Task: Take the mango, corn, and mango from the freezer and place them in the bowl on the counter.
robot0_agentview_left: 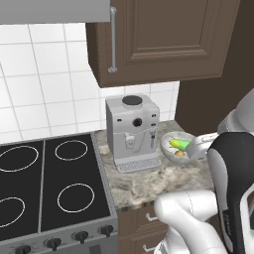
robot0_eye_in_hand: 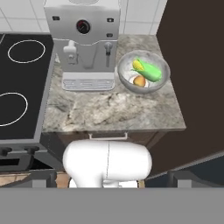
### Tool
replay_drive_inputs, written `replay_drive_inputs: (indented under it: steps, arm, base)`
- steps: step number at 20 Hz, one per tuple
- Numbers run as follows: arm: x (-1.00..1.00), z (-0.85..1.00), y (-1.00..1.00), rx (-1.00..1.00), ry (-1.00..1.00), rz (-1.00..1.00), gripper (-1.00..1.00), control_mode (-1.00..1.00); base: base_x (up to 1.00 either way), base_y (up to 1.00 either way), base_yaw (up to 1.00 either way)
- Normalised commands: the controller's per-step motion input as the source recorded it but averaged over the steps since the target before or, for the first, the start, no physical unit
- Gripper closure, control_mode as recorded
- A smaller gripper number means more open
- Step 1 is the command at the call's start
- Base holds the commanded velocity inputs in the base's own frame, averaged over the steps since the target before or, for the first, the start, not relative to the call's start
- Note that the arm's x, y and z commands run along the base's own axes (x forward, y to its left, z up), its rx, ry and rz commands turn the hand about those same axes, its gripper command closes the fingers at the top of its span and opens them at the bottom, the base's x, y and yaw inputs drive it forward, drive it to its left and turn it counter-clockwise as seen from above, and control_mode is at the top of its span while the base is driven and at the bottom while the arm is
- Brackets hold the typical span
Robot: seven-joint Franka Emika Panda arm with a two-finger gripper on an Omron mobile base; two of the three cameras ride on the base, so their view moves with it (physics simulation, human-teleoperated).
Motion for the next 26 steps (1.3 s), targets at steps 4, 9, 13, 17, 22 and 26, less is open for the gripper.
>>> replay_drive_inputs:
  steps: [4, 9, 13, 17, 22, 26]
  arm:
    - [-0.11, 0.03, 0.0, 0.02, 0.0, 0.0, -1.0, -1.0]
    - [-0.08, 0.0, 0.0, 0.01, 0.0, 0.0, -1.0, -1.0]
    - [0.0, 0.0, 0.0, 0.01, 0.0, 0.0, -1.0, -1.0]
    - [0.0, 0.0, 0.0, 0.01, 0.0, 0.0, -1.0, -1.0]
    - [-0.01, -0.03, 0.0, 0.0, 0.0, 0.0, -1.0, -1.0]
    - [0.0, 0.0, 0.0, 0.0, 0.0, 0.0, -1.0, 1.0]
  base:
    - [0.0, 0.0, 0.0]
    - [0.0, 0.0, 0.0]
    - [0.0, 0.0, 0.0]
    - [0.0, 0.0, 0.0]
    - [0.0, 0.0, 0.0]
    - [-0.6, 0.1, 0.0]
